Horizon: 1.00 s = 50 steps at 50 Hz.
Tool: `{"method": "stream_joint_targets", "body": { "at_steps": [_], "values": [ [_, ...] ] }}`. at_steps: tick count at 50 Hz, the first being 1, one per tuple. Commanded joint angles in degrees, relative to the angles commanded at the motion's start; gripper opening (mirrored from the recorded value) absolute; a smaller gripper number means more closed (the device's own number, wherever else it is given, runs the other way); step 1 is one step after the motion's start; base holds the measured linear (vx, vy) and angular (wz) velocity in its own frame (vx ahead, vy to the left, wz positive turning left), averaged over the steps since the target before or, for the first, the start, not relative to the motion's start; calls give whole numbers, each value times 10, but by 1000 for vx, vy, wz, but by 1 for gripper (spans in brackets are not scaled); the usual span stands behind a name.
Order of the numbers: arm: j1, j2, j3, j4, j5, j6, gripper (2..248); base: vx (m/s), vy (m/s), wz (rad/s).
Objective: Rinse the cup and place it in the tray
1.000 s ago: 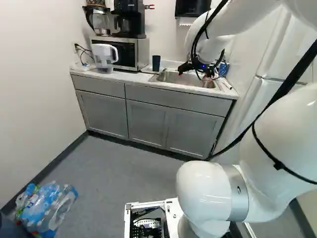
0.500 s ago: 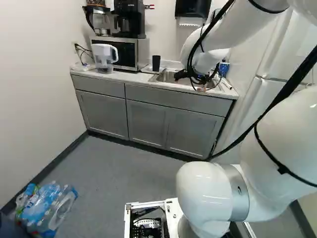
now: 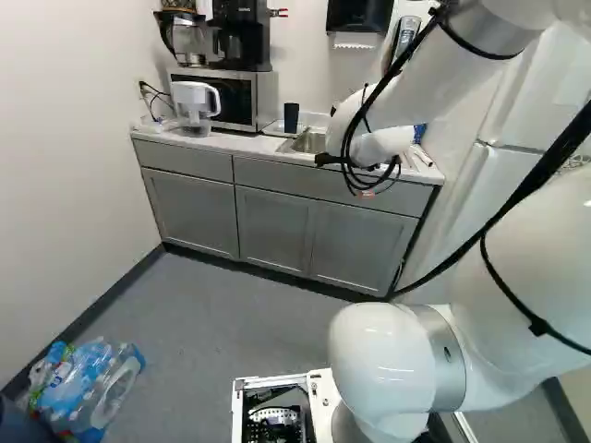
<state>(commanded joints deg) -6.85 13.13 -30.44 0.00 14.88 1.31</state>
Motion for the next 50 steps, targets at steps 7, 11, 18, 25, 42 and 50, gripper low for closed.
{"method": "stream_joint_targets", "body": {
  "at_steps": [7, 11, 18, 25, 42, 50],
  "values": [
    [9, 4, 34, 0, 47, -2, 247, 0, 0, 0],
    [14, 6, 51, 0, 71, -3, 247, 0, 0, 0],
    [22, 9, 81, 0, 111, -4, 247, 0, 0, 0],
    [29, 12, 108, 0, 149, -6, 247, 0, 0, 0],
    [44, 18, 164, 0, 226, -8, 247, 0, 0, 0],
    [50, 21, 186, 0, 257, -10, 247, 0, 0, 0]
  ]
}}
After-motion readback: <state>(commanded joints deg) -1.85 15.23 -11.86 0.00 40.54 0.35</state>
